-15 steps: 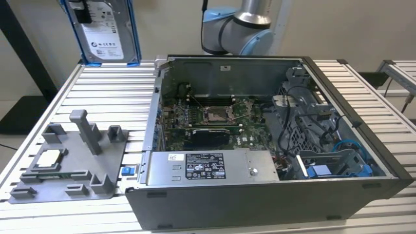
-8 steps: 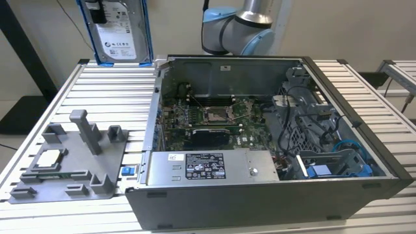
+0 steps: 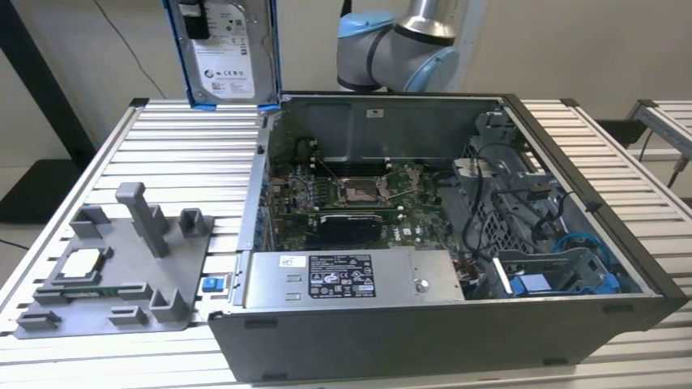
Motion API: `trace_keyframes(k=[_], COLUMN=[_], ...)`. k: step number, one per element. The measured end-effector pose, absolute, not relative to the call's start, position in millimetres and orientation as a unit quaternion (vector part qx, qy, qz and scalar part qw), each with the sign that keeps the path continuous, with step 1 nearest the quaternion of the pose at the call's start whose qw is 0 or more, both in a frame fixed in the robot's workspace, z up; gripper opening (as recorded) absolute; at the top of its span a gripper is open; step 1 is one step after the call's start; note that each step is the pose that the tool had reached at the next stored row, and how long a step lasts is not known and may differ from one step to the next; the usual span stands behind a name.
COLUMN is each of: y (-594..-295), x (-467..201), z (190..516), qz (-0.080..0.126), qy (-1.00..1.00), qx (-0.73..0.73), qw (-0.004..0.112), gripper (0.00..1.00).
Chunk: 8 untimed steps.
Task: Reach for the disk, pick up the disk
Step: 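Pick up the disk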
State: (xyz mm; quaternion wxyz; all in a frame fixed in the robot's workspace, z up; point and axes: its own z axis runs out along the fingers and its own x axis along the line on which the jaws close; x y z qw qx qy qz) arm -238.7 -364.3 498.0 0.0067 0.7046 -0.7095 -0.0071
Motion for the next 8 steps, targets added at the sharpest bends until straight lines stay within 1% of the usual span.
trace_keyframes(k=[8], y=[-364.3], x=[-209.6], z=[498.0], qz=[-0.008], qy=[-0.709], qx=[0.705], qw=[0.008], gripper=[0.0])
